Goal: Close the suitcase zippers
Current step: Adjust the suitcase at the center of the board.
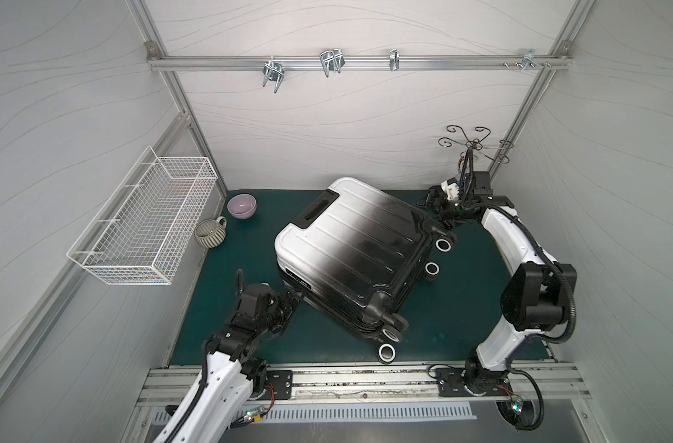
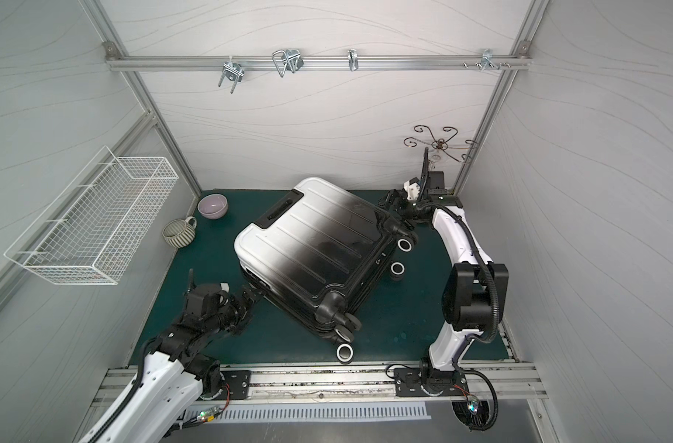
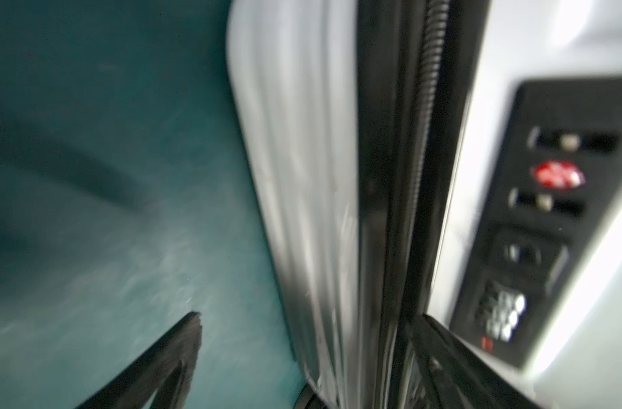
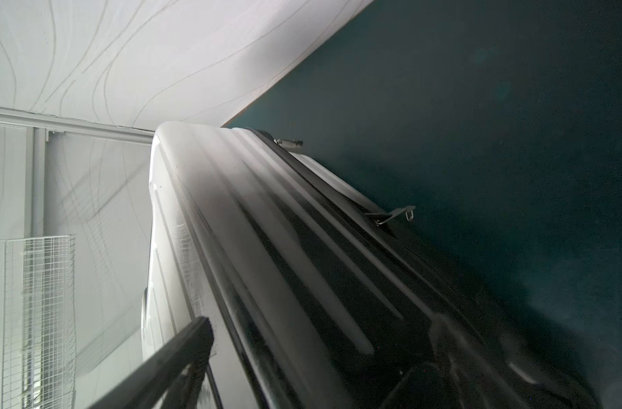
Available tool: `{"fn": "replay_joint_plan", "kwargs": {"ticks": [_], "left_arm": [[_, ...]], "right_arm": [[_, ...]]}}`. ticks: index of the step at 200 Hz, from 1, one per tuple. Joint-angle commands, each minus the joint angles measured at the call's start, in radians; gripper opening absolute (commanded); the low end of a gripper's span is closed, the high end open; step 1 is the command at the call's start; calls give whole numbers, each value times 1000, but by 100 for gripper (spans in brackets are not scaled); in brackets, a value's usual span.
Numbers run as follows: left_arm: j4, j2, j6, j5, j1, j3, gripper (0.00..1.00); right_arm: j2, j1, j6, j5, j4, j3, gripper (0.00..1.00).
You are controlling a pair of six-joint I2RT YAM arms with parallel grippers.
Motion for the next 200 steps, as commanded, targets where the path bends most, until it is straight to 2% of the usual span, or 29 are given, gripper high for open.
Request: {"fn": "replay_joint_plan", "kwargs": {"ticks": [1,31,53,77,115,140,166,187,200], "left_arm": [[297,180,11,-4,-16,80,92],[388,324,81,-64,1,203,91],[379,427,154,-45,131,340,91],[292,620,243,29,236,552,90],[39,871,434,102,219,940,91],[-109,991,554,109,188,1125,92],[-254,1043,648,20,177,1254,93],[-328,992,685,-79,171,1288,94],[-386,942,716,-203,133,1306,94]], "right_arm": [[-65,-5,27,-71,36,-42,98],[-137,-6,59,-108,60,-125,98],[-202,8,94,-136,88,-210,97],[-278,92,86,-107,58,-294,97],[-446,281,183,21,88,-479,97],[-486,386,216,6,98,-523,97],[-525,364,183,-43,56,-520,98],[-569,276,116,-56,-2,-518,98],[-587,229,88,-66,-24,-525,98]]}}
